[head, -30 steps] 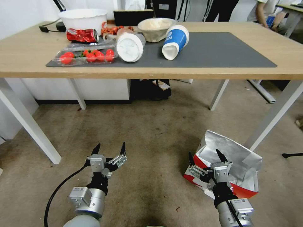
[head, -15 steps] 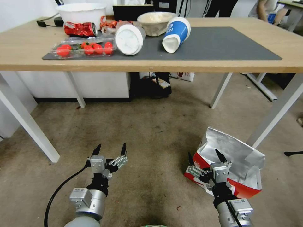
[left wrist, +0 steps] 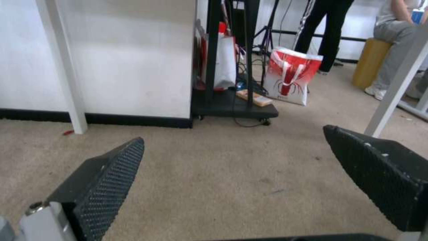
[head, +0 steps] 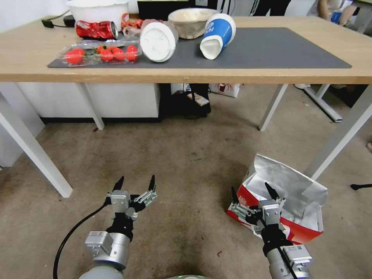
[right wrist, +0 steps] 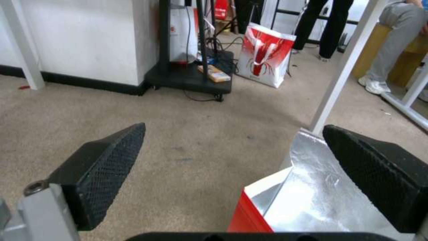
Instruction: Pick up the food delivery bag from the floor and place it on the table.
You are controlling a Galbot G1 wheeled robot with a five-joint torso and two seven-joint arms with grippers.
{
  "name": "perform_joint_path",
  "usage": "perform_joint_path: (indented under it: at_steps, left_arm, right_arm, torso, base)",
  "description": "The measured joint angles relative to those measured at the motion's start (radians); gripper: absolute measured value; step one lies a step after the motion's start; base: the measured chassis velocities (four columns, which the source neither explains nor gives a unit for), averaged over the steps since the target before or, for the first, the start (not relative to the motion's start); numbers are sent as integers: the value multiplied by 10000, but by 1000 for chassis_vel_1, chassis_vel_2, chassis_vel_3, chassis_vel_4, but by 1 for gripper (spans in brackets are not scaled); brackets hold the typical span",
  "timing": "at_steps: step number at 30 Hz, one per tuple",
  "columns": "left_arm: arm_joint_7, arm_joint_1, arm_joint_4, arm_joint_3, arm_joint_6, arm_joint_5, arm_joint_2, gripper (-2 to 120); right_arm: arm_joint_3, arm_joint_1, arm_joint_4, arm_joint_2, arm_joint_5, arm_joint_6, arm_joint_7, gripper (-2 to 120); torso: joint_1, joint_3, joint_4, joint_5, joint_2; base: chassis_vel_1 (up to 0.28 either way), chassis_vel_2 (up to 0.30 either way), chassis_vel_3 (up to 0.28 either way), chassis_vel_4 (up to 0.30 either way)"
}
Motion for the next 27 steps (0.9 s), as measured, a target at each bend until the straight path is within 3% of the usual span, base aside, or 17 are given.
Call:
perform_joint_path:
  at_steps: [6, 16, 22, 24, 27]
  left_arm:
    - [27, -32, 168, -3, -364, -110, -5, 100]
    - [17, -123, 180, -4, -382, -172, 68, 100]
    - [-47, -143, 215, -37, -332, -186, 182, 100]
    - [-54, -143, 216, -39, -311, -186, 199, 100]
    - [-69, -155, 216, -39, -271, -188, 217, 100]
  right_arm:
    - [0, -6, -29, -1, -18, 9, -2, 100]
    - [140, 1, -53, 0, 60, 32, -102, 100]
    - [633, 338, -212, -1, 971, 22, -566, 100]
    - [811, 458, -275, -93, 1237, -31, -720, 100]
    - [1354, 743, -576, -855, 2098, -185, -1020, 100]
  torso:
    - [1, 0, 0, 0, 32]
    - [7, 0, 0, -1, 57]
    - [10, 0, 0, 0, 71]
    - [10, -1, -1, 1, 73]
    - [11, 0, 0, 2, 79]
  base:
    - [0, 0, 0, 0]
    - [0, 0, 0, 0]
    - [0, 0, 0, 0]
    - [0, 0, 0, 0]
    - [0, 0, 0, 0]
